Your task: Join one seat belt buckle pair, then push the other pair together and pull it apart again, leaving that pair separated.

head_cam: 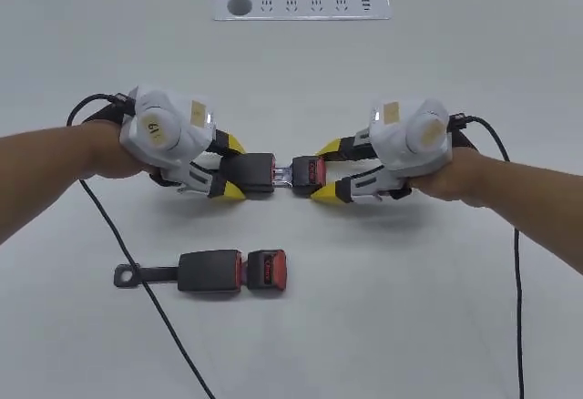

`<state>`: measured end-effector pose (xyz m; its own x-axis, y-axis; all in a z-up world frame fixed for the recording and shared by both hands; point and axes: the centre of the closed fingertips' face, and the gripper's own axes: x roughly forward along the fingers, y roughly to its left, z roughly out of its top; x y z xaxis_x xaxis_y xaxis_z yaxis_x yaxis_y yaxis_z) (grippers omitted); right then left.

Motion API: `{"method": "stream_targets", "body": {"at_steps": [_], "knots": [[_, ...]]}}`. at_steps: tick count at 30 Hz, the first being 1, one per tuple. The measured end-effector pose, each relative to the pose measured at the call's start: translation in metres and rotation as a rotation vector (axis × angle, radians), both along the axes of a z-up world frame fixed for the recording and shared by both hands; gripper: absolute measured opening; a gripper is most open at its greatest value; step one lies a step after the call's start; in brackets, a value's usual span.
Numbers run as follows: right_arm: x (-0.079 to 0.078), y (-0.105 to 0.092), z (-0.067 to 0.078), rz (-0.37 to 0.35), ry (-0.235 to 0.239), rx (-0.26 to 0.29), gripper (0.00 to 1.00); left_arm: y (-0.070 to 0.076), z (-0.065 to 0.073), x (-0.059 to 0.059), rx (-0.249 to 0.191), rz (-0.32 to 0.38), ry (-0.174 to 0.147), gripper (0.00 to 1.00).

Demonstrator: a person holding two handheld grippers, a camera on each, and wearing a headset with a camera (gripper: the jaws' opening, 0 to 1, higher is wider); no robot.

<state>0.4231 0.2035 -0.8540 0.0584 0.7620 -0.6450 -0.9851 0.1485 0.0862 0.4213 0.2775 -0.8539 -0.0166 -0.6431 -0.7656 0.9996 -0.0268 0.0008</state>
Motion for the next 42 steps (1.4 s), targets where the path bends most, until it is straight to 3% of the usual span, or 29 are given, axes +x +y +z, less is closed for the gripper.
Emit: {"method": "stream_targets", "body": {"at_steps": [15,19,42], "knots": [[-0.002,0.005,-0.001,-0.003,0.002,-0.026,0.32,-0.001,-0.001,-0.001,0.020,-0.019,-0.003,0.34],[-0.004,0.020,0.000,-0.011,-0.014,-0.027,0.32,-0.001,-0.001,-0.001,0.026,-0.029,-0.004,0.34],[-0.010,0.016,-0.003,-0.063,-0.027,-0.071,0.32,-0.001,-0.003,-0.002,0.043,-0.016,0.002,0.34]]}}
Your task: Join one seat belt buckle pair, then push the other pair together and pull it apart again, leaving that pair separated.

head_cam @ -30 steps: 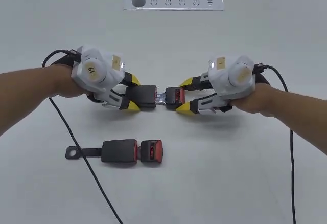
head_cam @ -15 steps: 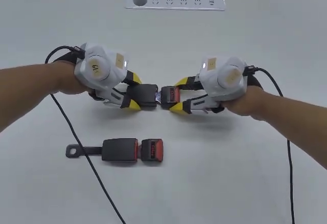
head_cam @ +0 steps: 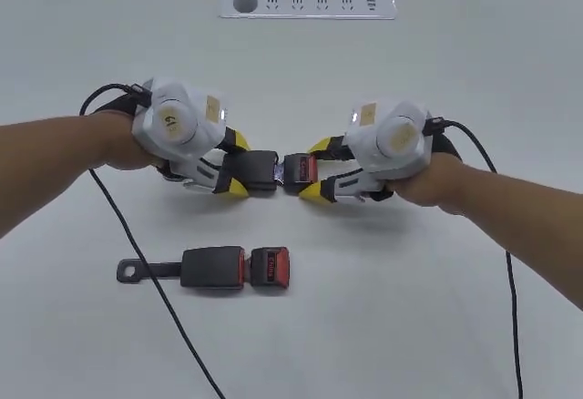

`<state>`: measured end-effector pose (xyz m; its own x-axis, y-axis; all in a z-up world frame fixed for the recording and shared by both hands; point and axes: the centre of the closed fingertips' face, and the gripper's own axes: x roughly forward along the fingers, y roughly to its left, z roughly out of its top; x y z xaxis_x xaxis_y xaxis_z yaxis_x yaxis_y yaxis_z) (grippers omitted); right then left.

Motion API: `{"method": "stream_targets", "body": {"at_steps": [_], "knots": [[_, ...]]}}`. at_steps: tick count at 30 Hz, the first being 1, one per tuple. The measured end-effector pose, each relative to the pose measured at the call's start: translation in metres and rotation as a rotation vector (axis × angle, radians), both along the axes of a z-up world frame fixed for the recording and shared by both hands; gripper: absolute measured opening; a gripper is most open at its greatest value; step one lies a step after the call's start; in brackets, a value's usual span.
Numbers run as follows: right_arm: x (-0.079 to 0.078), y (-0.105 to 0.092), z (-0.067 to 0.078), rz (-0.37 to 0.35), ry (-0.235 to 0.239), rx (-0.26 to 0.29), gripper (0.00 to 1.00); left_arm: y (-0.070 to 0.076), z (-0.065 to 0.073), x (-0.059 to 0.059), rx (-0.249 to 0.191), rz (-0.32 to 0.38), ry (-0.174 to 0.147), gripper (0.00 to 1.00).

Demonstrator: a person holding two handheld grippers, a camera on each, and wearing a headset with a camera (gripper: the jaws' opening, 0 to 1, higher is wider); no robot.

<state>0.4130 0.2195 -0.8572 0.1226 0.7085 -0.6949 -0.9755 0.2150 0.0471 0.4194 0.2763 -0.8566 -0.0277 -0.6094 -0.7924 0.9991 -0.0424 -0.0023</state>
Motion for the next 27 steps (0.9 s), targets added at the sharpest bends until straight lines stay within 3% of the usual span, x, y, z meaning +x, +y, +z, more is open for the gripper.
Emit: {"method": "stream_targets", "body": {"at_steps": [27], "knots": [[0.0035,0.0010,-0.0012,-0.025,-0.014,-0.009,0.33,0.0018,-0.0001,-0.0013,0.014,0.000,0.006,0.34]]}}
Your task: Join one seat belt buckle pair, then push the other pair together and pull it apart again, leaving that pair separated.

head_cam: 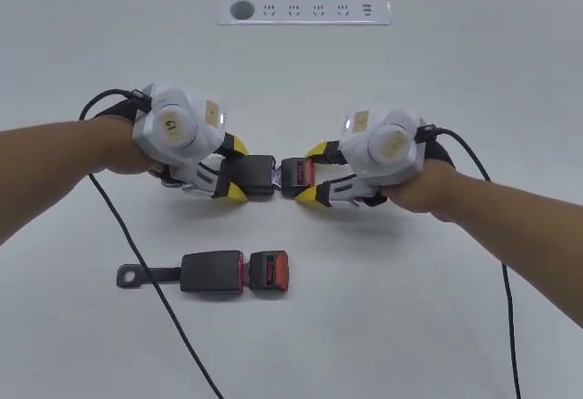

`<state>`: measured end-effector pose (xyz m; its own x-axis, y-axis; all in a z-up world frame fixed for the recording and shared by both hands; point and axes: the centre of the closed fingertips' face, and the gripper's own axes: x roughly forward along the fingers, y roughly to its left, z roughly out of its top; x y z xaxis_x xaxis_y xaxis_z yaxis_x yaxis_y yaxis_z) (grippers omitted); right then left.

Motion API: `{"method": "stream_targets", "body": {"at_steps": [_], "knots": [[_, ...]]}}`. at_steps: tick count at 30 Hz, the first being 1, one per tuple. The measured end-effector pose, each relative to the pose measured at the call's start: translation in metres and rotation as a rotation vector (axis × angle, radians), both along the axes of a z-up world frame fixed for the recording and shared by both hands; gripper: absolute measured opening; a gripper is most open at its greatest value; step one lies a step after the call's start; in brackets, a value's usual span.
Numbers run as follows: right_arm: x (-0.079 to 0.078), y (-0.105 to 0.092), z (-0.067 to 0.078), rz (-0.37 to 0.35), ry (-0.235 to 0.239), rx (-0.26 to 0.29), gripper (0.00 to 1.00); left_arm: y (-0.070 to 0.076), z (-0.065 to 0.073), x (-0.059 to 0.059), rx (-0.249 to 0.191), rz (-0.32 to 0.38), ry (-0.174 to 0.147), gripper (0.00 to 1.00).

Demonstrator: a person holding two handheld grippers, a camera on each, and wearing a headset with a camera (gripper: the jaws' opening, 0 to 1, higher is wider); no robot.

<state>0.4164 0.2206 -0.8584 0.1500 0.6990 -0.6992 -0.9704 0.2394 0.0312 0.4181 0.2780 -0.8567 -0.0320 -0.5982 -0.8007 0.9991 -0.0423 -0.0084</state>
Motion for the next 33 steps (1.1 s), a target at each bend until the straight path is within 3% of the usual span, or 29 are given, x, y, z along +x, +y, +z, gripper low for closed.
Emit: {"method": "stream_targets", "body": {"at_steps": [22,33], "knots": [[0.005,-0.013,-0.002,-0.013,-0.003,0.004,0.33,0.000,0.001,0.000,-0.002,-0.001,0.001,0.34],[-0.002,-0.023,0.003,0.002,-0.011,0.014,0.34,-0.001,0.001,-0.001,0.000,0.009,0.003,0.34]]}}
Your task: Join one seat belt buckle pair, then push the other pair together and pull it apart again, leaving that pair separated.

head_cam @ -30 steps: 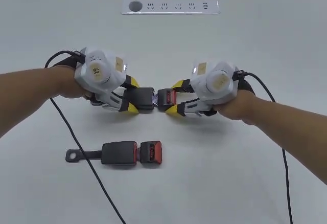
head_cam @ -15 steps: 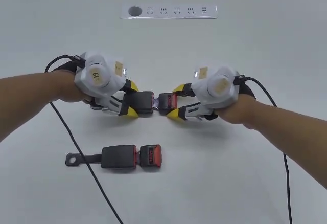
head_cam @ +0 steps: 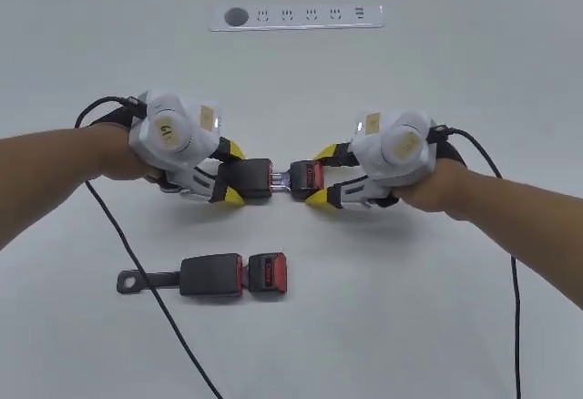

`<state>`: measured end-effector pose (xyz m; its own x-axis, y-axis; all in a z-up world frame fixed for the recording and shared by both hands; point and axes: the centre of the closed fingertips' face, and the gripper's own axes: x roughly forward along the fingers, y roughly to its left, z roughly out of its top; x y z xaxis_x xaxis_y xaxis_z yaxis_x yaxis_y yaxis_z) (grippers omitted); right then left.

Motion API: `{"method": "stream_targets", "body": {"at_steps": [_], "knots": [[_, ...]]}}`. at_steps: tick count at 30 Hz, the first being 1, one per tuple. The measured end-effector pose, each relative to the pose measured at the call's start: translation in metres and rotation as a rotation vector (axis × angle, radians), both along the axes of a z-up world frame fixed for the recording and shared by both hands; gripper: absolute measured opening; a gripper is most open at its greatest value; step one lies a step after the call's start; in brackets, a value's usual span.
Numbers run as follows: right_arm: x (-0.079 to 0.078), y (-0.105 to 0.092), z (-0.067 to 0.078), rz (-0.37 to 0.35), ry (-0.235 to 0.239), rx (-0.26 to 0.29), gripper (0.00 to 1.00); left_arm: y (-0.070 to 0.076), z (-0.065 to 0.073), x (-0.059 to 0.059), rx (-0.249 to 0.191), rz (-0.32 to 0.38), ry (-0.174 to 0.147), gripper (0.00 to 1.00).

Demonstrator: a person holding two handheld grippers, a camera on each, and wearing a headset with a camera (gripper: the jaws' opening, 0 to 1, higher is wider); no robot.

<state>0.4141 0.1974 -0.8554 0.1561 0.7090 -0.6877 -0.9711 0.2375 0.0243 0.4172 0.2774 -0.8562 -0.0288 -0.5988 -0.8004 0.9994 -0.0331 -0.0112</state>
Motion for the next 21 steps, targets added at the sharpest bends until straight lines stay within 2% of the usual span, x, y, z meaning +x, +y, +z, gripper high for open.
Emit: {"method": "stream_targets", "body": {"at_steps": [21], "knots": [[-0.009,-0.049,0.001,-0.031,0.009,-0.018,0.34,0.001,0.000,0.000,0.010,0.012,0.004,0.35]]}}
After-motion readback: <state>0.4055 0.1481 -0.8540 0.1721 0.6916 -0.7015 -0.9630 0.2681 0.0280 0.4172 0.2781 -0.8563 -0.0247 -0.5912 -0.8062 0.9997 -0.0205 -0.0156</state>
